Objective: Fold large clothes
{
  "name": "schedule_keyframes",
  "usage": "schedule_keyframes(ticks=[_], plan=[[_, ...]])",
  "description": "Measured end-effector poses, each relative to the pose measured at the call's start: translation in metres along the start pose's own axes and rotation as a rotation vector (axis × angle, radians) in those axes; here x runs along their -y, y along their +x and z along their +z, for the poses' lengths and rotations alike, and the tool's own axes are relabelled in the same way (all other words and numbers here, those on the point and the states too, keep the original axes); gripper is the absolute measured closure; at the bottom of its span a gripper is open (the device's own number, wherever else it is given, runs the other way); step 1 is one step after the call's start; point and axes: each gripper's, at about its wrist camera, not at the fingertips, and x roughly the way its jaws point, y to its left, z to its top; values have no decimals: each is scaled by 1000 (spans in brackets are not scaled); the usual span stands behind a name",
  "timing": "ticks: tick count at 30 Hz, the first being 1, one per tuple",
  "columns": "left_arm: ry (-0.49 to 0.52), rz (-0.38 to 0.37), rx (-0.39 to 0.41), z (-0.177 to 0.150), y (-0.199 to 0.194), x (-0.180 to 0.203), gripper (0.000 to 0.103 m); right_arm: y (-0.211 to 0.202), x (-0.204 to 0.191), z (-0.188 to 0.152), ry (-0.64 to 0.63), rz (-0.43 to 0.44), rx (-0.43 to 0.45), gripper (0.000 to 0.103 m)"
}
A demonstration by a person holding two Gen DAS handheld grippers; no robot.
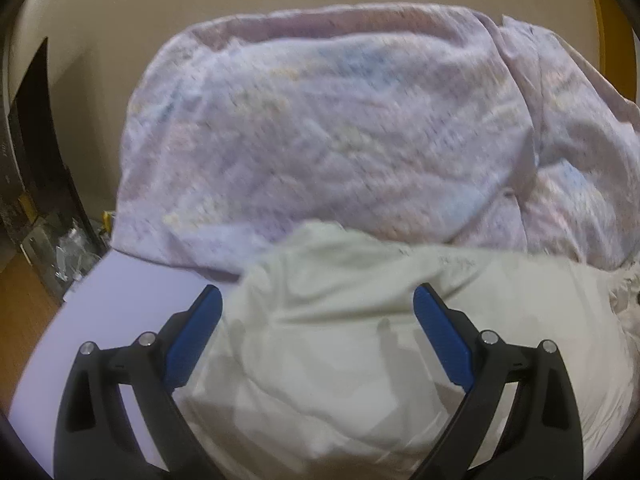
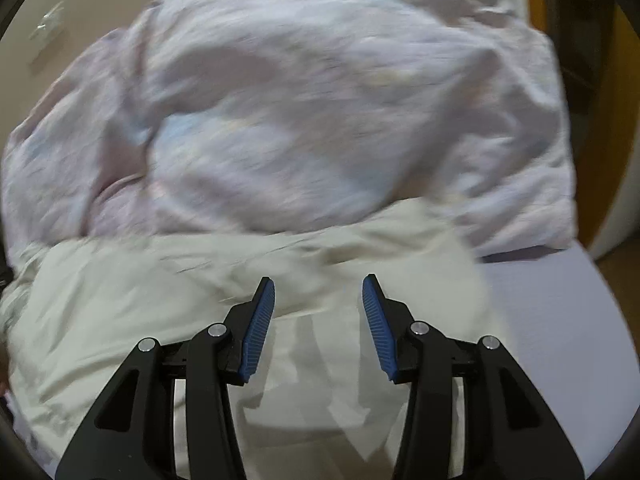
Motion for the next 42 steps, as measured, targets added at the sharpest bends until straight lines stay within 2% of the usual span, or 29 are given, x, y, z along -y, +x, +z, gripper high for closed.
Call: schedule_keyframes(ticks=[3, 7, 12, 17, 30, 42], plan=[[25, 55, 12, 4, 6, -1, 7, 19, 22, 10, 26, -76, -24, 56], [39, 118, -27, -3, 31, -9, 7, 51, 29, -3, 32, -132, -80, 56], [-47, 77, -101, -8, 53, -25, 6, 65, 35, -12, 27, -156, -87, 55], [-88, 66, -139, -13, 67, -29, 4, 76, 36, -13, 17, -168, -119, 53], [-102, 69, -189, -17, 87, -36, 2, 95, 44, -16, 15, -161, -159, 52], [-87, 91, -223, -17, 92, -31, 2, 96, 39, -17, 13, -161, -161, 52]])
